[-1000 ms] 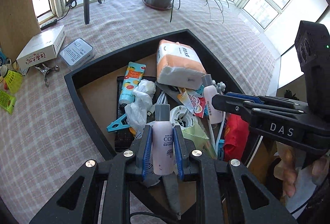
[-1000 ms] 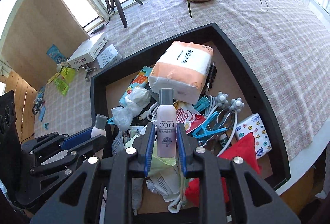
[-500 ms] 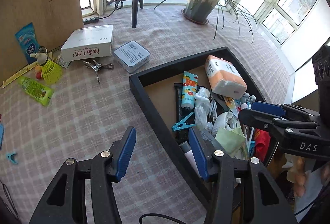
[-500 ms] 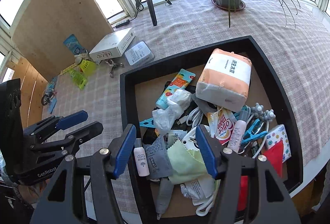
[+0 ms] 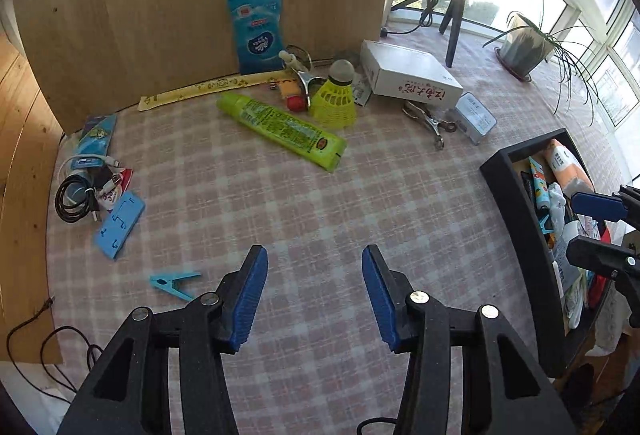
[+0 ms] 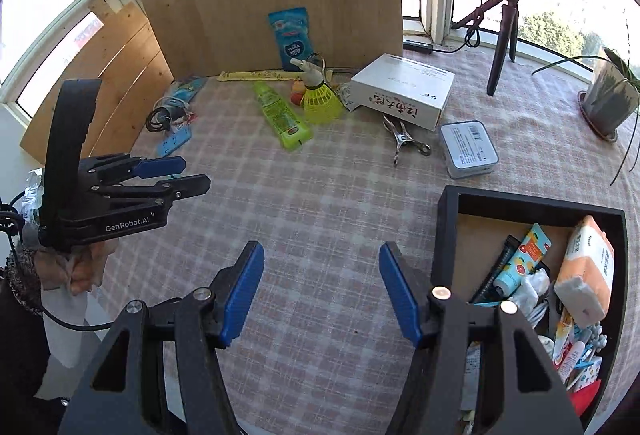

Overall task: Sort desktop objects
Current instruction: 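Grasp the blue phone stand with the left gripper while the right grasps the blue clothespin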

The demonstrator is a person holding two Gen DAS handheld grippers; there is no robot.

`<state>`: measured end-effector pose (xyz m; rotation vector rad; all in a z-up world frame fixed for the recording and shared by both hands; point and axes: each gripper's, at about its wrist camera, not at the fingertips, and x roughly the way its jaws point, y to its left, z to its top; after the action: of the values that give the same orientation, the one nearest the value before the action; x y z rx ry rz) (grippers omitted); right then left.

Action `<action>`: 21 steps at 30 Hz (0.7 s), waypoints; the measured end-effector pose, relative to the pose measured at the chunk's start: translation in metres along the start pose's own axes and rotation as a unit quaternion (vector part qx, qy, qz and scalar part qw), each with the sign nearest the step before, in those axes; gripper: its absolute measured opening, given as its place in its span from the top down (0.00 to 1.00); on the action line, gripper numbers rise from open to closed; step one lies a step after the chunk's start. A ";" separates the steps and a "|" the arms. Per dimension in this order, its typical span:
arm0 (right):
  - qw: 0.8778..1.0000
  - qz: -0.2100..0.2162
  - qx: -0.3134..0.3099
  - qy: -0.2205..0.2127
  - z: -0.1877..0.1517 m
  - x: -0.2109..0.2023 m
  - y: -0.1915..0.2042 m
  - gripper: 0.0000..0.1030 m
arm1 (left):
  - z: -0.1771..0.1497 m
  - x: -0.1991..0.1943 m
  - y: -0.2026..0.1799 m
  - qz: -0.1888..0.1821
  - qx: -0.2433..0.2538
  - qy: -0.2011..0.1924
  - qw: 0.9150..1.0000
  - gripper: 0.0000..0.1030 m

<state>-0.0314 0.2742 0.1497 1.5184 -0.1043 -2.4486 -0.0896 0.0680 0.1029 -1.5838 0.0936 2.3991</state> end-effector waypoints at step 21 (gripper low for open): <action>0.971 0.065 -0.206 0.104 0.069 0.172 0.205 0.43 | -0.001 0.057 0.195 0.047 -0.064 0.040 0.996 0.53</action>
<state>-0.1289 0.0278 0.0712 1.5085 0.3147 -2.0322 -0.1589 -0.1091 0.0325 -1.7710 0.0315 2.4570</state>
